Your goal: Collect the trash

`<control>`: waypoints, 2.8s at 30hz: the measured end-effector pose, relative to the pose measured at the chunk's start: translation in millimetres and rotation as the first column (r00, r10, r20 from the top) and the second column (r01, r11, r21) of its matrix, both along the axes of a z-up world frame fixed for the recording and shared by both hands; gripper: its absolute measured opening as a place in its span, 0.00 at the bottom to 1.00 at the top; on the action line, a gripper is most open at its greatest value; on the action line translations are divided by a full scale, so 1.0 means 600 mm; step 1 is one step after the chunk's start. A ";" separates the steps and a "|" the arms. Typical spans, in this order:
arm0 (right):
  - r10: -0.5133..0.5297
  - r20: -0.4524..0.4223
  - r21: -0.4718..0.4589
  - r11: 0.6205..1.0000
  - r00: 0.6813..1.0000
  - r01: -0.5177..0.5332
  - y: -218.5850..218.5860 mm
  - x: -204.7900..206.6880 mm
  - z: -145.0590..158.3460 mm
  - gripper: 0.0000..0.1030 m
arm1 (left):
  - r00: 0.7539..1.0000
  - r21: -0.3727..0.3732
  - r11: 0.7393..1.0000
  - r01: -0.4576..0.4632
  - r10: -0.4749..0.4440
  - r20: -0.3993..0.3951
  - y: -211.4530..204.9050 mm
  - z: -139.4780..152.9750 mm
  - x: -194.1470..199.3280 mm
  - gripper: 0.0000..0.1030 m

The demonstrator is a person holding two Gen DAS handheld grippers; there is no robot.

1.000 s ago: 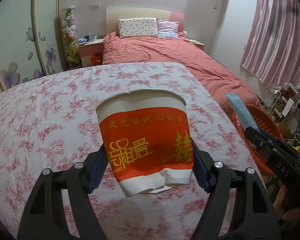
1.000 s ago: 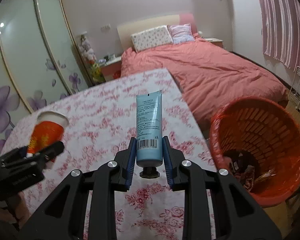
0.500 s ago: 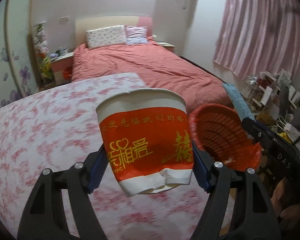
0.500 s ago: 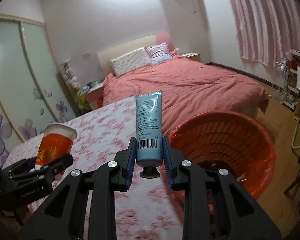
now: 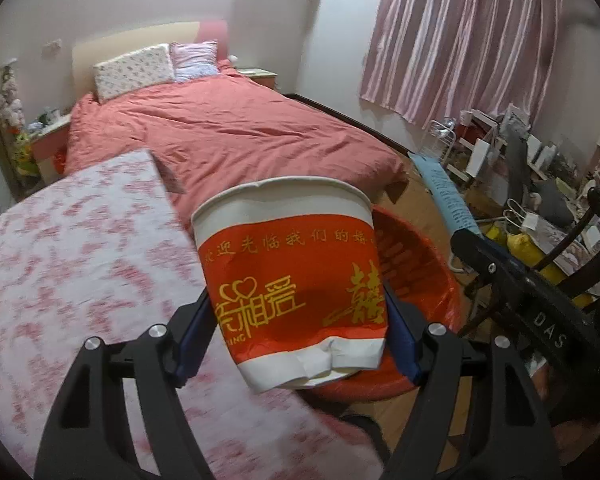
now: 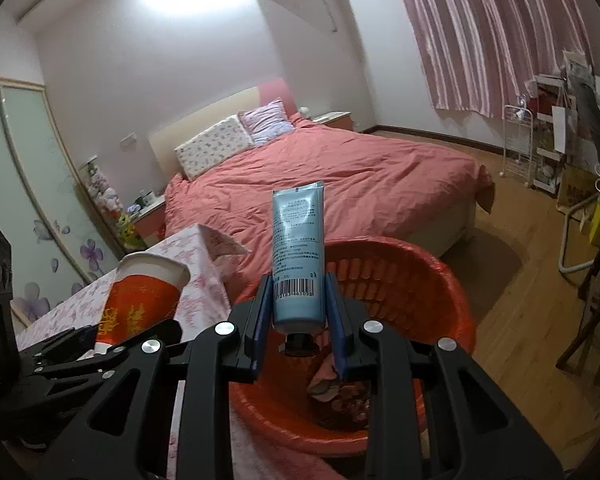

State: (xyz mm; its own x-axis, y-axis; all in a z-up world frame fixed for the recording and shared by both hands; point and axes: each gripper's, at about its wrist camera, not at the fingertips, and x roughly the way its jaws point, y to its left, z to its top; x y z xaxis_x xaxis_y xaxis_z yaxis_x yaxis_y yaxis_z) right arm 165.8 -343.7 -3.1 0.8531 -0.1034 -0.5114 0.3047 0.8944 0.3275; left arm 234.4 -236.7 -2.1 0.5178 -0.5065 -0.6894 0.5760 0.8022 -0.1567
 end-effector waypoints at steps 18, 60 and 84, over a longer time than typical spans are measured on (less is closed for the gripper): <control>-0.089 -0.056 -0.119 0.990 0.994 0.081 0.006 -0.019 -0.012 0.89 | 0.992 0.070 0.990 -0.123 0.124 -0.012 0.059 -0.044 0.016 0.87; -0.225 0.120 -0.393 0.884 0.967 0.255 0.264 -0.292 0.032 0.98 | 0.772 -0.110 0.836 -0.537 0.540 0.334 0.386 0.026 -0.415 0.96; -0.198 -0.076 -0.311 0.936 0.977 0.165 0.259 -0.285 0.012 0.98 | 0.765 -0.089 0.818 -0.568 0.564 0.309 0.384 0.018 -0.421 0.96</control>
State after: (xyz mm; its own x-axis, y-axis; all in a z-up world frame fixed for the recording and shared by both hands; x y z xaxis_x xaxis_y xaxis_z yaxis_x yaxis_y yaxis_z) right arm -5.4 -188.1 4.3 0.7487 -0.4146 -0.5173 0.4892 0.8721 0.0091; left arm -18.5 -6.1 8.7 0.8929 -0.0481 -0.4478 0.0330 0.9986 -0.0413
